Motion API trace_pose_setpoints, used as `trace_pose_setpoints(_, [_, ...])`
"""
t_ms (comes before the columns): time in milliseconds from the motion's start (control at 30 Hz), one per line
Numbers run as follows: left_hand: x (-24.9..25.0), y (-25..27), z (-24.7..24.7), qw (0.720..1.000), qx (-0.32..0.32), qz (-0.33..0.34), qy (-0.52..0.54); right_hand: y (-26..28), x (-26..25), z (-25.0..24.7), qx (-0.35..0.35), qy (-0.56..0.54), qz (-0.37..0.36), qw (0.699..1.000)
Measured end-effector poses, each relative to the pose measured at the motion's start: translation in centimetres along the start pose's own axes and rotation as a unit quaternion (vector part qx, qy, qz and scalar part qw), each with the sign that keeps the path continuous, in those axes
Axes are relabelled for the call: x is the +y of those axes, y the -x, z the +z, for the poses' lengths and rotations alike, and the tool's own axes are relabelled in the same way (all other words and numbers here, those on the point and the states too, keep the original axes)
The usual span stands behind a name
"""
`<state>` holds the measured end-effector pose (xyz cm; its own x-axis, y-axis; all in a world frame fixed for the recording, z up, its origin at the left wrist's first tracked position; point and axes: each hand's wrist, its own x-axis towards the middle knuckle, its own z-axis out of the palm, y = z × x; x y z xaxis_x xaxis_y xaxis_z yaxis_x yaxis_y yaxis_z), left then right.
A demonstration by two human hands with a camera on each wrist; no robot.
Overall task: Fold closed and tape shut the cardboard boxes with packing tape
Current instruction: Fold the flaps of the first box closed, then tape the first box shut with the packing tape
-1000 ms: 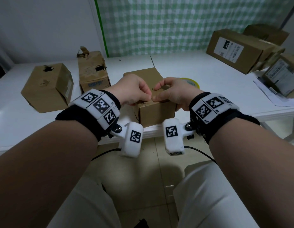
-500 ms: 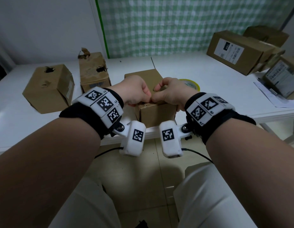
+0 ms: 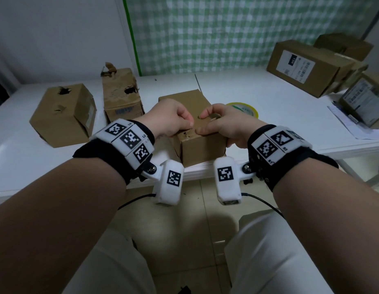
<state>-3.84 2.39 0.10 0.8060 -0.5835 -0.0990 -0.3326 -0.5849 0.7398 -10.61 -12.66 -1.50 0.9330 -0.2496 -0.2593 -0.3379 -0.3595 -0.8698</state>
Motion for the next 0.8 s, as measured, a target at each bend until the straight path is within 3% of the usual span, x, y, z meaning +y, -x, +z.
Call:
trace_pose_setpoints(333, [-0.3,0.2,-0.3,1.000,-0.002,0.004,0.011,-0.3,0.7,0.2,0.031,-0.016,-0.040,0.999])
trace_pose_setpoints(400, [0.1,0.5,-0.6,0.999,0.011,0.027,-0.016,-0.5,1.4,-0.5,0.086,-0.075,-0.034,0.993])
trace_pose_setpoints(500, [0.0,0.3,-0.9,0.985,-0.019,0.056,-0.160,-1.0,2.6,-2.3,0.234,-0.126,-0.037,0.963])
trace_pose_setpoints(633, [-0.1,0.0,-0.3,0.965,-0.120,0.039,-0.228,-1.2,4.3,-4.3,0.337,-0.012,-0.036,0.941])
trace_pose_setpoints(800, [-0.1,-0.5,1.2,0.967,-0.098,0.047,-0.230,-1.7,6.5,-5.1,0.316,0.144,-0.009,0.938])
